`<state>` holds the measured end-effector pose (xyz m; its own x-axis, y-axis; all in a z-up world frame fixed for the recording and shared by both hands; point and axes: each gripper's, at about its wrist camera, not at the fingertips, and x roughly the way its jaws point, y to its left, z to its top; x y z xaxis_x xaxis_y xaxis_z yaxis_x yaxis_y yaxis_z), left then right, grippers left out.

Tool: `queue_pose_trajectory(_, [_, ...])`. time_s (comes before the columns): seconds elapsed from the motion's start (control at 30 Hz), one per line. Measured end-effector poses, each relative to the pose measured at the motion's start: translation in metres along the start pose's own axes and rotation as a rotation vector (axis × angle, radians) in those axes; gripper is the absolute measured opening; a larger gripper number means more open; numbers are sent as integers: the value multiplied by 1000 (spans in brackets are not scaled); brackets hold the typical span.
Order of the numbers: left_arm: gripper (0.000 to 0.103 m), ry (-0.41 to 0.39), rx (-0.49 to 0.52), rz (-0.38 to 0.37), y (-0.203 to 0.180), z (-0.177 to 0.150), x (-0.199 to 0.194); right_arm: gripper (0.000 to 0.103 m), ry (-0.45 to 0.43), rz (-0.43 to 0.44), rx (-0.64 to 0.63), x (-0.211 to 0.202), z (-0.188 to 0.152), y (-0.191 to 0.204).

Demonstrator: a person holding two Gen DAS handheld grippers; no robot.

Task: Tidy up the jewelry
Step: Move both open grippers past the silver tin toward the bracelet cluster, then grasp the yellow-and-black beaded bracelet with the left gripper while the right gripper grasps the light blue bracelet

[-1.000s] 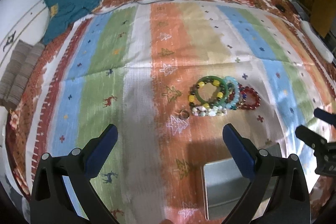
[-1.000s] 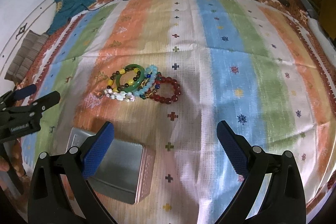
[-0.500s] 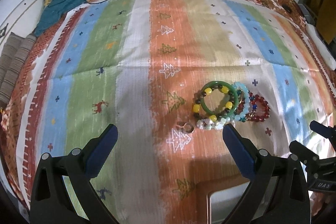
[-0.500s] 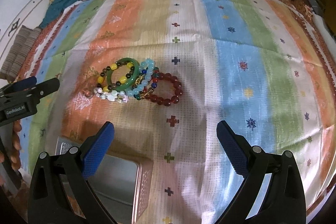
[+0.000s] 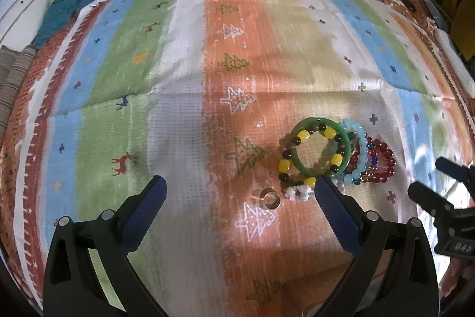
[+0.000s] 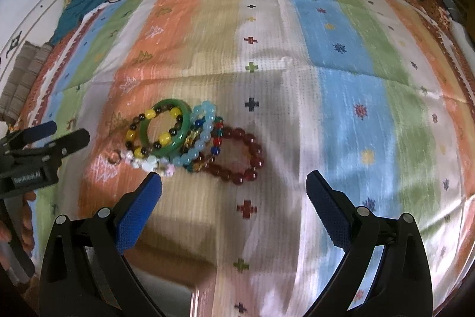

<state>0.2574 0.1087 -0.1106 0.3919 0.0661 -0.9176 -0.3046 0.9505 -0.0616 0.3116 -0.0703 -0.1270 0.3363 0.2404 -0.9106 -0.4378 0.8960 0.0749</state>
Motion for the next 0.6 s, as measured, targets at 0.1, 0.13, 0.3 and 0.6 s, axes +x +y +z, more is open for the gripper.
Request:
queue_pose_trajectory(0.1, [97, 15, 20, -3, -2, 1, 9, 99, 1, 11, -3, 7, 7, 0])
queue_pose_trajectory(0.13, [97, 20, 30, -4, -3, 1, 13, 99, 1, 13, -4, 9, 9, 0])
queue_pose_trajectory(0.3, [97, 29, 48, -5, -3, 4, 26, 99, 14, 27, -3, 23, 19, 0])
queue_pose_trajectory(0.6, [92, 29, 100, -38, -7, 9, 42, 98, 44, 12, -18, 47, 33, 1])
